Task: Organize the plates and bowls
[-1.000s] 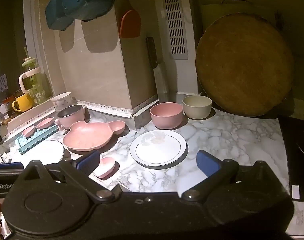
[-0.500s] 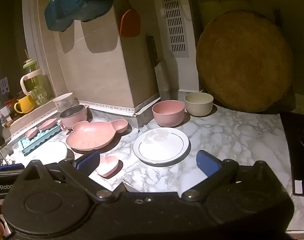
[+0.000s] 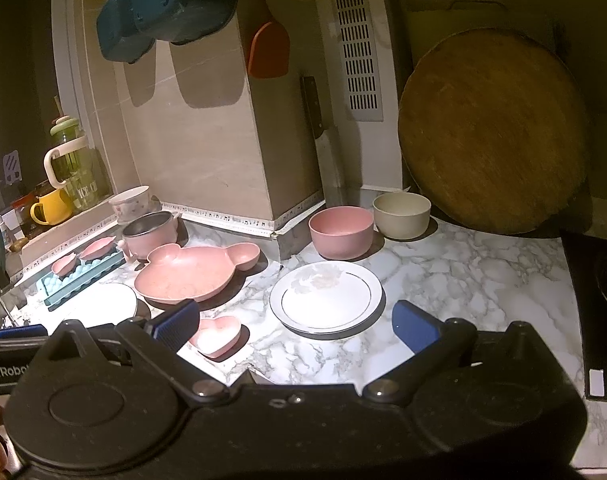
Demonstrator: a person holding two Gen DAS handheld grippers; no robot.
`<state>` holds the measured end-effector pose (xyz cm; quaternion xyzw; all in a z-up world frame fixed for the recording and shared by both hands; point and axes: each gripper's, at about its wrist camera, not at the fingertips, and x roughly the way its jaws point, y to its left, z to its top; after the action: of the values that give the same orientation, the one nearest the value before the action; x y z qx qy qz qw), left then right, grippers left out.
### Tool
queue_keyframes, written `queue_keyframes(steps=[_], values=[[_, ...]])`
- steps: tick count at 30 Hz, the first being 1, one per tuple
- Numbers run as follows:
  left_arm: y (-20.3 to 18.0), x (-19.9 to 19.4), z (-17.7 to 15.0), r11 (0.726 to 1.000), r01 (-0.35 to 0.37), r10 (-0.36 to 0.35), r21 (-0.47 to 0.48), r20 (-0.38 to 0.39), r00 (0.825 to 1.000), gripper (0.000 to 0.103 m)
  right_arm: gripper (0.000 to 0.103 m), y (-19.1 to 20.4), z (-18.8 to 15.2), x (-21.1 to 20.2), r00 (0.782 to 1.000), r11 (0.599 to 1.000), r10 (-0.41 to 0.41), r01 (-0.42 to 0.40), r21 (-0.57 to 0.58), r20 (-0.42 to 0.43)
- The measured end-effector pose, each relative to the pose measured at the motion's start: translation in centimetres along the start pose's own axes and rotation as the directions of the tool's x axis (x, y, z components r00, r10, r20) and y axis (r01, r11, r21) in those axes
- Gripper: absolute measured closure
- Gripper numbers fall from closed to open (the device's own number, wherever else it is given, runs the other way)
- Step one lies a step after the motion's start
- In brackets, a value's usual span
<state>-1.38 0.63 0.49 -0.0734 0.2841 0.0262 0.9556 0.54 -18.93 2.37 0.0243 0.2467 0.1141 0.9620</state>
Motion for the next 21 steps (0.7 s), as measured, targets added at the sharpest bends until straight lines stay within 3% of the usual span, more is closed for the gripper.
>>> queue_keyframes(steps=[21], values=[[0.25, -0.22, 0.63, 1.000, -0.012, 0.012, -0.010, 0.031, 0.999, 0.000, 0.000, 0.29, 0.47, 0.32, 1.000, 1.000, 0.015, -0.015, -0.011, 0.019]])
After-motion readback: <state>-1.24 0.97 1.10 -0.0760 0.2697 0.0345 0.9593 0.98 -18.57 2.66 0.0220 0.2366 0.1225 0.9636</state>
